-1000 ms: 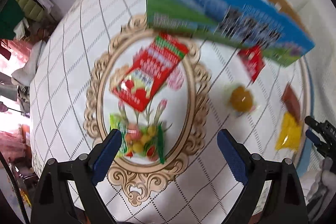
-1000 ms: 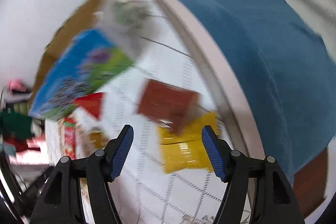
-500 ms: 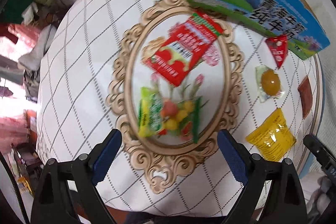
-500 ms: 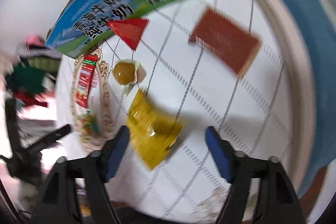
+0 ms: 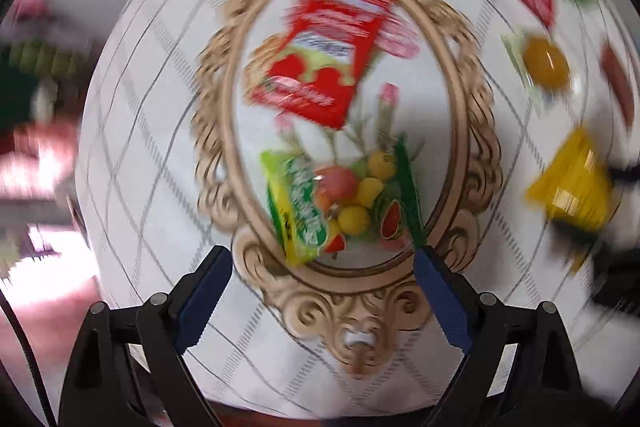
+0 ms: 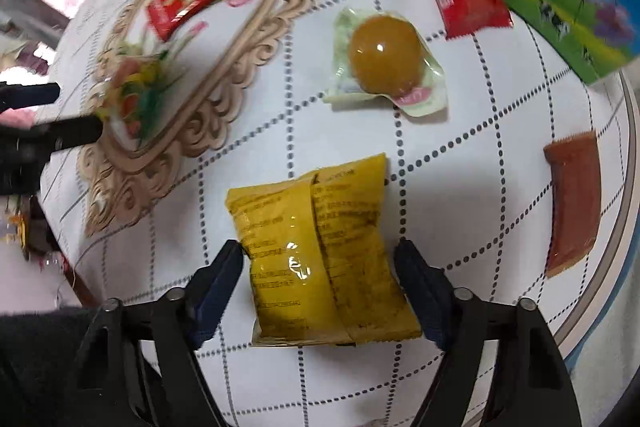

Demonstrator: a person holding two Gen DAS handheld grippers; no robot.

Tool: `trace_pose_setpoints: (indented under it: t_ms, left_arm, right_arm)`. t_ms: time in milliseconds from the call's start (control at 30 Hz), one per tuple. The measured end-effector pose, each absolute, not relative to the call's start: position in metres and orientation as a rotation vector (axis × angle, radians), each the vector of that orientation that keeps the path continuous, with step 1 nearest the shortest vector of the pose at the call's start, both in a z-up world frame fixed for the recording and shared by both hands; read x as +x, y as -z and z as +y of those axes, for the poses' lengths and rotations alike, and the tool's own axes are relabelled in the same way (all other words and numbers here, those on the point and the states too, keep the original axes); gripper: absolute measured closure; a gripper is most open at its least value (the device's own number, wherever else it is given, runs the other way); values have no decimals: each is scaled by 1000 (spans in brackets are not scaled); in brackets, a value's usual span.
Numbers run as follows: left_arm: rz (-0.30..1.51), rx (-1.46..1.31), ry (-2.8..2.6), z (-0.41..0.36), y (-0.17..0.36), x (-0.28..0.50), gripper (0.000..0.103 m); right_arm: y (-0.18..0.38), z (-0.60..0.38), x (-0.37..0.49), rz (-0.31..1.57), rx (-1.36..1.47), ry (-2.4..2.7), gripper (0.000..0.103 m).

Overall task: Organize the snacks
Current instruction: 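Grasp the green candy bag with the left tool while the right tool grasps the yellow bag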

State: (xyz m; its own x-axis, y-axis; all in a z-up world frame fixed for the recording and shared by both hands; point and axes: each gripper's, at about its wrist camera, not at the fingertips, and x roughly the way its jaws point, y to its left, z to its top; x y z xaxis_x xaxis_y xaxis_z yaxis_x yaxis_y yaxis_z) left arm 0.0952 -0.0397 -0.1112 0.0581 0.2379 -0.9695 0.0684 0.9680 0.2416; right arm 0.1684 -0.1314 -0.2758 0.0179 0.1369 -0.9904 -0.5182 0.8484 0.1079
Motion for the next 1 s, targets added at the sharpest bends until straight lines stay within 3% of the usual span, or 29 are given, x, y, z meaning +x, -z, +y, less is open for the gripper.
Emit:
trace_pose_setpoints:
  t_ms: [167, 267, 300, 333, 400, 533, 667, 700, 833, 967, 1000]
  left_arm:
    - [1480, 675, 31, -80, 136, 95, 10]
    - [1469, 769, 129, -99, 147, 99, 10]
    - [1476, 746, 142, -101, 147, 102, 16]
    - [1478, 717, 154, -104, 146, 107, 32]
    - [1529, 591, 151, -99, 145, 116, 43]
    - [1609, 184, 23, -66, 135, 137, 46]
    - [1639, -495, -131, 7, 143, 130, 48]
    - [1626, -557, -137, 14, 144, 128, 48]
    - [1655, -499, -113, 14, 143, 124, 46]
    - [1642, -257, -20, -24, 123, 122, 46]
    - [1637, -185, 6, -33, 118, 121, 42]
  right_arm:
    - [272, -151, 179, 1489, -179, -458, 34]
    - [273, -163, 186, 1510, -97, -440, 34]
    - [273, -167, 188, 1521, -65, -437, 34]
    - [274, -171, 191, 1532, -35, -434, 34]
    - [271, -179, 198, 1548, 25, -428, 33]
    - [255, -186, 197, 1515, 21, -435, 28]
    - [252, -177, 190, 1501, -75, -445, 27]
    - [257, -169, 186, 1503, -98, -444, 27]
    - [273, -157, 188, 1526, -142, -435, 27]
    - [272, -150, 187, 1522, -140, -441, 26]
    - [271, -148, 189, 1523, -138, -447, 26]
